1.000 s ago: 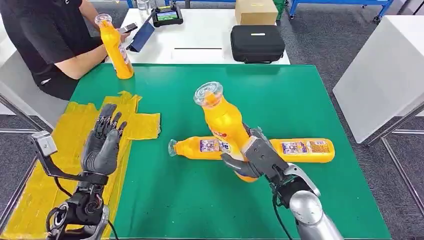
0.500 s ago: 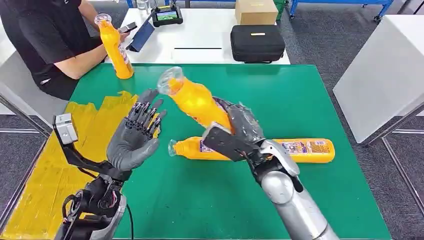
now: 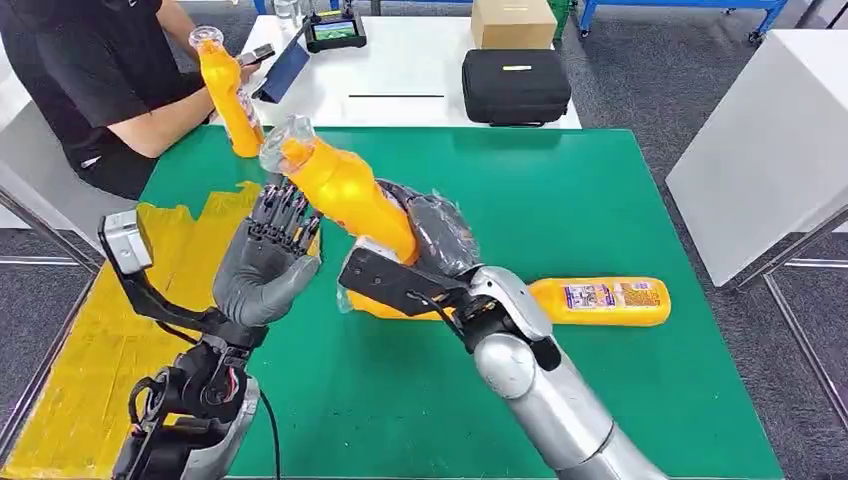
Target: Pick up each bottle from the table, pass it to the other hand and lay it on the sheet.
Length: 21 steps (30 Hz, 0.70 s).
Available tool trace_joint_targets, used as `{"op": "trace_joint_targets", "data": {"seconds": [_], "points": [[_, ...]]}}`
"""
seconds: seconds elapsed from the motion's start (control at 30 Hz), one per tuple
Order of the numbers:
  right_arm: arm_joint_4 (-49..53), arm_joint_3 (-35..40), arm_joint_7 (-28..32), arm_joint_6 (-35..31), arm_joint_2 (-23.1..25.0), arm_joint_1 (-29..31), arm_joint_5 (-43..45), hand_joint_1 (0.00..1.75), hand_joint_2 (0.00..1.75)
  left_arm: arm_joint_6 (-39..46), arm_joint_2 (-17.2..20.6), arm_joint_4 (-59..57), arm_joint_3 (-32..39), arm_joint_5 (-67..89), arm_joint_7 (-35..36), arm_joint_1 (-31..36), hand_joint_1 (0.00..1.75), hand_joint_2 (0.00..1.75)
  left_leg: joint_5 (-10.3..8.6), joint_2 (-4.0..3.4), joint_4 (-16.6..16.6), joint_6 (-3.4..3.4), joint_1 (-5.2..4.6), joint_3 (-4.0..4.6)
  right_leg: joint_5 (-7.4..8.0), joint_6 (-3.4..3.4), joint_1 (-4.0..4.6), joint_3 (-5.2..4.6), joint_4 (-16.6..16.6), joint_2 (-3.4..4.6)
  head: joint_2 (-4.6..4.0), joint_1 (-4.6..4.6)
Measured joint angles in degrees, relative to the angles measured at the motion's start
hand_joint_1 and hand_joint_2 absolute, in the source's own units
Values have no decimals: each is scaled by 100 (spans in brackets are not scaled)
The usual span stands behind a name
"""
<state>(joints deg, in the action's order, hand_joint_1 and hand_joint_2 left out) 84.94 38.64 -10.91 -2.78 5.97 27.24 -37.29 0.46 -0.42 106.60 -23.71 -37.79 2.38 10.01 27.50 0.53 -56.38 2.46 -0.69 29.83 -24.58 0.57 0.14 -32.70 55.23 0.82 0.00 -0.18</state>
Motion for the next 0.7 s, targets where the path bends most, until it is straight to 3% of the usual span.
{"op": "trace_joint_targets", "data": {"seconds": [0.7], "points": [[-351, 1322, -105, -107, 216, 388, 927, 175, 175, 601, 267, -20, -2, -114, -245, 23, 5, 175, -1, -3, 0, -1, 1, 10, 0, 0, 1, -13, 2, 2, 0, 4]]}}
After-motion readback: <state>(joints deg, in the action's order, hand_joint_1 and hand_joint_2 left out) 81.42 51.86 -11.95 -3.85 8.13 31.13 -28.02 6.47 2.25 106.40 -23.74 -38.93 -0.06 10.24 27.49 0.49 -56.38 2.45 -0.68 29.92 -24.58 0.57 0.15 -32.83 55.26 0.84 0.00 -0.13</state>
